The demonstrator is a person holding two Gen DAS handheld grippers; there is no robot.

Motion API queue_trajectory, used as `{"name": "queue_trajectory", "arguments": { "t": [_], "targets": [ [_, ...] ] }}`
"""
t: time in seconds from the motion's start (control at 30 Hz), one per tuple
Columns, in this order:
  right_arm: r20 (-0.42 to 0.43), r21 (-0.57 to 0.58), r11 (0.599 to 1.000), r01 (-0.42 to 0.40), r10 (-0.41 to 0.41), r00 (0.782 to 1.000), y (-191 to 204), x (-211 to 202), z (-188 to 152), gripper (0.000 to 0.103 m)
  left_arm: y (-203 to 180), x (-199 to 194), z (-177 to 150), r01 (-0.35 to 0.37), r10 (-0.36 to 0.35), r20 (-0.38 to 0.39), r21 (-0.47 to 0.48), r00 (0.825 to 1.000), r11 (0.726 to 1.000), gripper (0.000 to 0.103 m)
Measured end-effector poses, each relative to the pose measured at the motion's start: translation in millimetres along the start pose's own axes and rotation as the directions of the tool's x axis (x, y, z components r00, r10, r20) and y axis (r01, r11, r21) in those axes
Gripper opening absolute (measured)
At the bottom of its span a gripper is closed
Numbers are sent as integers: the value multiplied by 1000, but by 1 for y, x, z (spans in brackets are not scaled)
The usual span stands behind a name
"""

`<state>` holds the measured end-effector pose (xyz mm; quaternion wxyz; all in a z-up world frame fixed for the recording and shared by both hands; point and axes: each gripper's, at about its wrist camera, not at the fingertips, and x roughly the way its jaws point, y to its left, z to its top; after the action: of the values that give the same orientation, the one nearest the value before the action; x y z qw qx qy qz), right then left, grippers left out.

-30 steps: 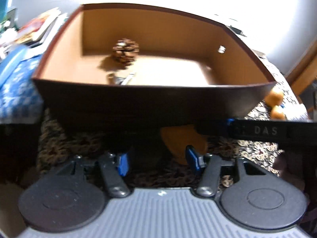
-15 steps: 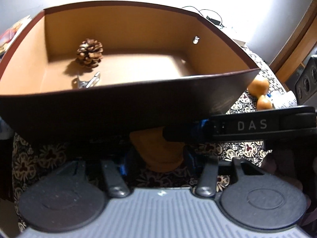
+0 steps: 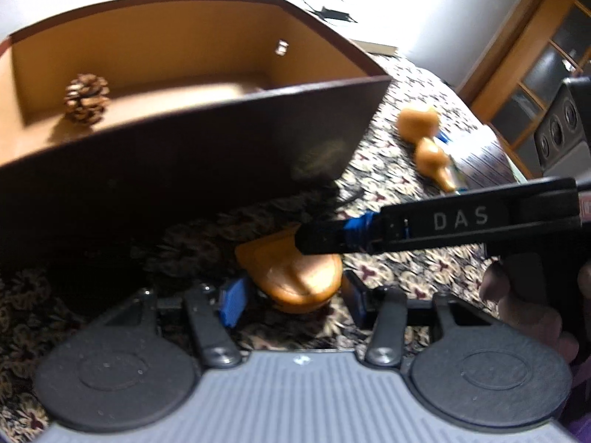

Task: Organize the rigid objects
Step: 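Close the right tool on the orange wooden paddle and lift it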

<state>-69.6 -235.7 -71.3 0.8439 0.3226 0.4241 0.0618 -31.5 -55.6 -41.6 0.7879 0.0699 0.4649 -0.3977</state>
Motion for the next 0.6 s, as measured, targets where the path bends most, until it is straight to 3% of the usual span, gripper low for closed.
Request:
{"name": "queue_trajectory", "arguments": {
  "t": [0.23,0.47,0.6],
  "targets": [
    [-25,5,1000,5,-5,1000,-10,-12,-10,18,-12,5,-6,44,-43,-45,22,998,999,53],
    [1,16,1000,24,-24,1000,-16,-14,-8,18,-2,6,-5,-8,7,-36,-49,999,999,67],
    [-18,-3,1000,30,-30,999,-11,-2,-9,20,-11,7,-4,-34,33,-38,-26,999,999,72]
  ]
}}
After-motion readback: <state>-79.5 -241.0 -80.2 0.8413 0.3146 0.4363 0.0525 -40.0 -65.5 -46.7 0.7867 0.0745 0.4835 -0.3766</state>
